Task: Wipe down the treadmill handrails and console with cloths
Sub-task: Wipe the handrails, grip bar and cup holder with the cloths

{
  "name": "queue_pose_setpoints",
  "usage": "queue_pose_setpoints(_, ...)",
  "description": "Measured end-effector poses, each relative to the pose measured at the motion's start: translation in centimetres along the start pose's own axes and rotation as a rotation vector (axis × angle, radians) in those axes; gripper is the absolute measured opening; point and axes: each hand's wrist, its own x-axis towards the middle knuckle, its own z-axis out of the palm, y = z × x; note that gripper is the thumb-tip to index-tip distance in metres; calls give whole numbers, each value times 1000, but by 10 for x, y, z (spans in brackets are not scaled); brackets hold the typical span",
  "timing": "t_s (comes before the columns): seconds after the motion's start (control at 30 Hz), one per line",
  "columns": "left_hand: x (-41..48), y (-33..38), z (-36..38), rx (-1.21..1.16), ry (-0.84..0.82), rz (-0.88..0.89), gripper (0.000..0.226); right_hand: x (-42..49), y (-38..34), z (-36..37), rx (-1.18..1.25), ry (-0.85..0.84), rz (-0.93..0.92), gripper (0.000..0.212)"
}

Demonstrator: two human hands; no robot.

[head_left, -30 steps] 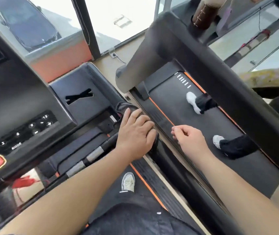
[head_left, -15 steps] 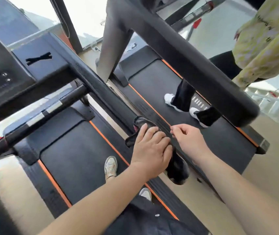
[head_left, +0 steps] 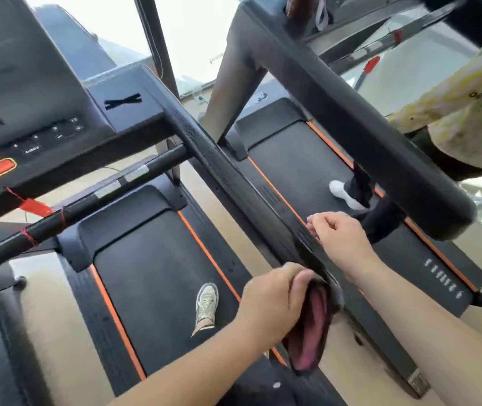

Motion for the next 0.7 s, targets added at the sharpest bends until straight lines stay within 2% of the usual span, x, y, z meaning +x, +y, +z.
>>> queue_pose_setpoints(0.1,37,-35,-52,-169,288,-471,40,15,-23,20,-47,-46,-48,44)
queue_pose_setpoints(0.2,82,-76,-103,-193,473,-715,48,31,-46,42,-117,-77,-97,36)
queue_pose_setpoints(0.33,143,-101,-132,-283,517,-783,56,51,-71,65,-184,-113,-148,35)
queue_pose_setpoints(0.4,180,-102,-124,-409,491,-794,56,61,-75,72,-213,-124,-151,36)
queue_pose_setpoints(0.47,213,-103,-107,-430,461,-819,58,69,-77,76,-225,-121,-142,36)
queue_pose_setpoints(0.57,239,-106,-87,-322,478,-923,72,78,-71,74,-207,-129,-116,35)
queue_pose_setpoints(0.7,225,-104,-71,-138,401,-837,71,78,-53,62,-182,-108,-66,36)
